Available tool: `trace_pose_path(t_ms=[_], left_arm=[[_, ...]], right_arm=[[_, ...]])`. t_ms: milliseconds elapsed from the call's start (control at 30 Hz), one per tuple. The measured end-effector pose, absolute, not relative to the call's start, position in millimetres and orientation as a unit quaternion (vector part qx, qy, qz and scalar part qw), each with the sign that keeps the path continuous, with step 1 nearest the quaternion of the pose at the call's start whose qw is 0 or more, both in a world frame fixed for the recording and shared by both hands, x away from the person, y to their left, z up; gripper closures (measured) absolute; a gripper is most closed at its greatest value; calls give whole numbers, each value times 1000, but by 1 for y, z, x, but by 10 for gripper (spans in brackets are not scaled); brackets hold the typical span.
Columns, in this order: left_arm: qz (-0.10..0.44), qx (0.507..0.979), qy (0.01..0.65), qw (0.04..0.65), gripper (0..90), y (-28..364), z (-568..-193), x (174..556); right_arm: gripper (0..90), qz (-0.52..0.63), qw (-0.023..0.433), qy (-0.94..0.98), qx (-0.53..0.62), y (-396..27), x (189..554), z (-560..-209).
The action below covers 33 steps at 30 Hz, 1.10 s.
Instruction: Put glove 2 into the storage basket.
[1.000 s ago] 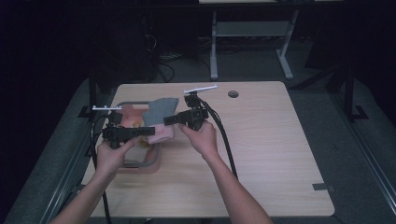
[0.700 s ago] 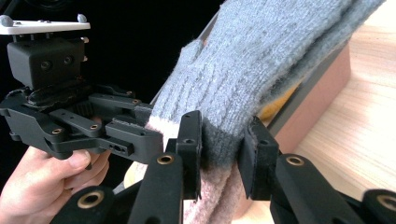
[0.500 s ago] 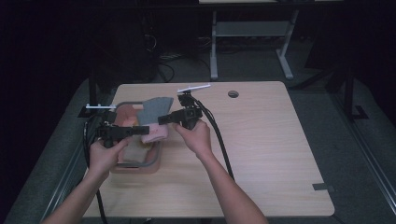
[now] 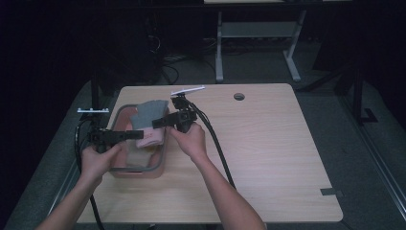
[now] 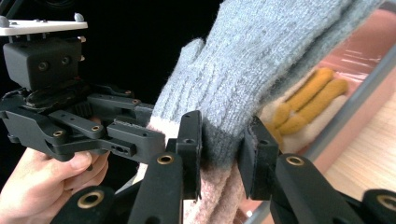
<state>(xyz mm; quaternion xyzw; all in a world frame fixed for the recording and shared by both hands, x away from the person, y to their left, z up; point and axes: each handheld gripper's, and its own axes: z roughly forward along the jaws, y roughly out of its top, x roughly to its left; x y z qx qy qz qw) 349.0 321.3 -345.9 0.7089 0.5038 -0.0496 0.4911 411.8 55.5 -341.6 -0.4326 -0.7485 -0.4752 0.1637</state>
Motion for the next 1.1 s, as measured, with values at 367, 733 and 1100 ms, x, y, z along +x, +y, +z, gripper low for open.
trace_pose_path(t_ms=[367, 733, 1100], left_arm=[[-48, 704, 515, 487, 658, 341, -351, 348], [-47, 709, 521, 472, 658, 353, -360, 349], [-53, 712, 535, 453, 658, 362, -374, 350]], right_arm=[[717, -469, 173, -753, -429, 77, 416, -346], [714, -464, 182, -756, -425, 92, 419, -360], [714, -446, 190, -765, -423, 105, 422, -377]])
